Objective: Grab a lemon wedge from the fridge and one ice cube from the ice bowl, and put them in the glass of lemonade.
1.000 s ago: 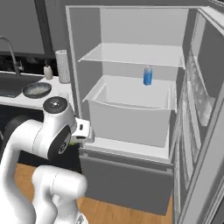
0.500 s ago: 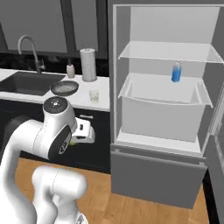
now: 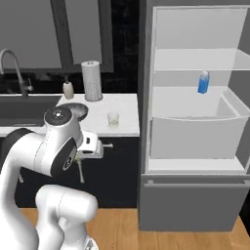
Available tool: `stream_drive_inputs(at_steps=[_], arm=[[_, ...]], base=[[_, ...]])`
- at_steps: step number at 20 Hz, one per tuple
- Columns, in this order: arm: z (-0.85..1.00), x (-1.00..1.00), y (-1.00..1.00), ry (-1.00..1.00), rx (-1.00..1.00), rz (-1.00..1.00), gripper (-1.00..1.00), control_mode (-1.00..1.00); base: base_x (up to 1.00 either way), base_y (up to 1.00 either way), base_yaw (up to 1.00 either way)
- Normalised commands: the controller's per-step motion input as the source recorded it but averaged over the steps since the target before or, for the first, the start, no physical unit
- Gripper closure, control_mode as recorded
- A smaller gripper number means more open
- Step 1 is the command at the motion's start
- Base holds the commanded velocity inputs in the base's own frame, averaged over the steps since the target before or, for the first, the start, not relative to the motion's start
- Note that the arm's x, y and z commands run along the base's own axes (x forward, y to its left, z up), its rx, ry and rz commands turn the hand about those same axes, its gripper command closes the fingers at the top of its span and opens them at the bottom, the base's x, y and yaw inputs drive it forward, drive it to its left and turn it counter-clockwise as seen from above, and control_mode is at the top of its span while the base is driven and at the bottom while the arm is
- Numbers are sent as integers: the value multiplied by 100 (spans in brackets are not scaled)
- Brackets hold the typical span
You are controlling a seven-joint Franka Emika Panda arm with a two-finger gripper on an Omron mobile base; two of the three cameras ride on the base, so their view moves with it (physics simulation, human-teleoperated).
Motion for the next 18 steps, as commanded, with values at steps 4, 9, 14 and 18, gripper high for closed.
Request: stream_drive_inputs(at_steps=[4, 9, 14, 18], arm=[[0, 0, 0, 0, 0, 0, 100, 100], [0, 0, 0, 0, 0, 0, 100, 100], [0, 0, 0, 0, 0, 0, 100, 100], [0, 0, 0, 0, 0, 0, 100, 100]], base=[[67, 44, -52], [67, 36, -55], [54, 72, -53], [21, 87, -46]])
